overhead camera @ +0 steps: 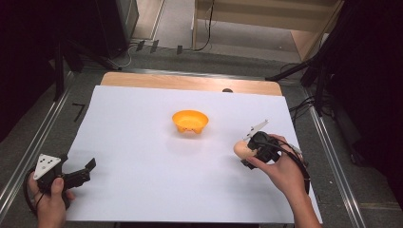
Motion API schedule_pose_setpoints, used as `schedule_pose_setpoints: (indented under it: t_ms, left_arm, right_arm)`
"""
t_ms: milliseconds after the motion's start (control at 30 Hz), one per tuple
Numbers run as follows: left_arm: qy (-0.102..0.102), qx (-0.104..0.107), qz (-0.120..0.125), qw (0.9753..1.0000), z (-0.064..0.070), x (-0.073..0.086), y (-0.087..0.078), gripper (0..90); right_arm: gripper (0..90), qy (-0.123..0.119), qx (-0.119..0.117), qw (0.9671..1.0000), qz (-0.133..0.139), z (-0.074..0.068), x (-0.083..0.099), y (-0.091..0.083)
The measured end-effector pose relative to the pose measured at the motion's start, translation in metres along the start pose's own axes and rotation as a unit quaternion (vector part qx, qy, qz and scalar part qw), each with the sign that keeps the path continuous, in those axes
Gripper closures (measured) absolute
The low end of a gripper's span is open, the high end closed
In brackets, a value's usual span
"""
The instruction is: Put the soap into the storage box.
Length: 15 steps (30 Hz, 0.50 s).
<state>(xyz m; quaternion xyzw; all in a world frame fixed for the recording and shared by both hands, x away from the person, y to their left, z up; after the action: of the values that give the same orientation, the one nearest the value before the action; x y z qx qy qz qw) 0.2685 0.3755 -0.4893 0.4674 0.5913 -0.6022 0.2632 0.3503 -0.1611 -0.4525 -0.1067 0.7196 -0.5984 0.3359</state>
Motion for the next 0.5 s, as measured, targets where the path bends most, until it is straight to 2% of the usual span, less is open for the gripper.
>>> schedule_pose_setpoints:
  t_ms: [67, 133, 333, 500]
  left_arm:
    - [0.001, 0.000, 0.000, 1.0000, 0.000, 0.000, 0.000, 0.5]
    - [0.001, 0.000, 0.001, 1.0000, 0.000, 0.000, 0.000, 0.5]
    - [0.001, 0.000, 0.000, 1.0000, 0.000, 0.000, 0.000, 0.4]
    - [0.001, 0.000, 0.000, 1.0000, 0.000, 0.000, 0.000, 0.5]
  right_arm:
    - [33.9, -0.008, -0.001, 1.0000, 0.004, -0.003, -0.010, -0.001]
    - [33.9, -0.011, -0.003, 0.9999, 0.004, -0.004, -0.012, -0.001]
    - [33.9, -0.045, -0.001, 0.9989, 0.010, -0.011, -0.032, 0.003]
    - [33.9, -0.060, -0.016, 0.9980, 0.015, -0.016, -0.045, 0.005]
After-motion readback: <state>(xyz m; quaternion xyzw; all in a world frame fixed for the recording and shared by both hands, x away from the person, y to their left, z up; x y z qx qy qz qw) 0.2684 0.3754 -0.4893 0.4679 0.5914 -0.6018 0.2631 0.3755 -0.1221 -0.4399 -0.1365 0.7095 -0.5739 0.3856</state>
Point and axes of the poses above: each handheld gripper's, and its own axes: y roughly forward along the jaws, x roughly out of its underside, z roughly to its right, the point moved 6 cm from there along y, roughly forward along the jaws, and after that the axes turned 15 degrees about y, right-handed, at the moved point
